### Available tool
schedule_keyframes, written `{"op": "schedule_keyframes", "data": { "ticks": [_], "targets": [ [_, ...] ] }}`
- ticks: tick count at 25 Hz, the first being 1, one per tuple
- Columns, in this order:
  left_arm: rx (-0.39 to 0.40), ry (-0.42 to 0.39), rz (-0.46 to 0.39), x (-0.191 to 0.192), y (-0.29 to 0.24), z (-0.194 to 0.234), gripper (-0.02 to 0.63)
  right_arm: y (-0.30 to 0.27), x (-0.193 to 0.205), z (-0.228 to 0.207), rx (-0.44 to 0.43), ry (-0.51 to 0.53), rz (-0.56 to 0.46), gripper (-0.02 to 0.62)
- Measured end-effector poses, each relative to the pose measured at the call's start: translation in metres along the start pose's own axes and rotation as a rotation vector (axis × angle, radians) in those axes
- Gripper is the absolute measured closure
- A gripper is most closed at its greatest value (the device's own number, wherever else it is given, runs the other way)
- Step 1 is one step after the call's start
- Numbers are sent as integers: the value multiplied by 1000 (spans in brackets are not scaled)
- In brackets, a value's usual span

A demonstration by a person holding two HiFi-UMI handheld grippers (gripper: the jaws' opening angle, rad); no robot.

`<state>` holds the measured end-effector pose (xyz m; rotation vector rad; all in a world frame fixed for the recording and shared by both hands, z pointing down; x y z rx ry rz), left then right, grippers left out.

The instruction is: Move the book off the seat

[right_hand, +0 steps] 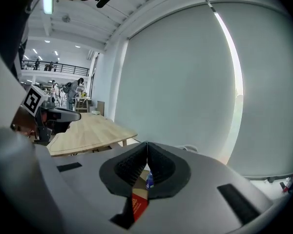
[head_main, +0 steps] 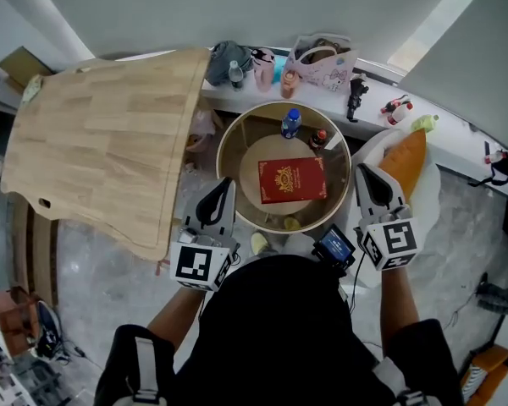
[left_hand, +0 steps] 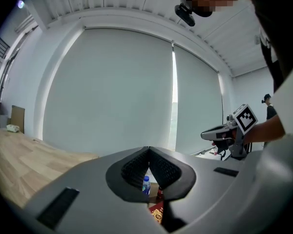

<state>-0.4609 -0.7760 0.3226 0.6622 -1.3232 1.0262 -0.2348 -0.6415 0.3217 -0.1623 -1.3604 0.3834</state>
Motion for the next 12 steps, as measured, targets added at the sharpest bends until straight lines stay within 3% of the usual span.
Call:
{"op": "schedule_keyframes", "data": {
  "ticks": [6,12],
  "targets": [
    [8,-38,-10,4,18,-2,595,8,3,15,11,3,-17,580],
    [3,-24,-1,9,29,-1,595,14,0,25,9,12,-18,580]
  ]
}}
Point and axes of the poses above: the fingertips, and each gripper's own axes: y backward along the fingers, z to its left, x out of its underside, the point moved 2 cm from there along y, backward along the fingers, and after that the axes turned 7 degrees about y, right-handed, at the moved point
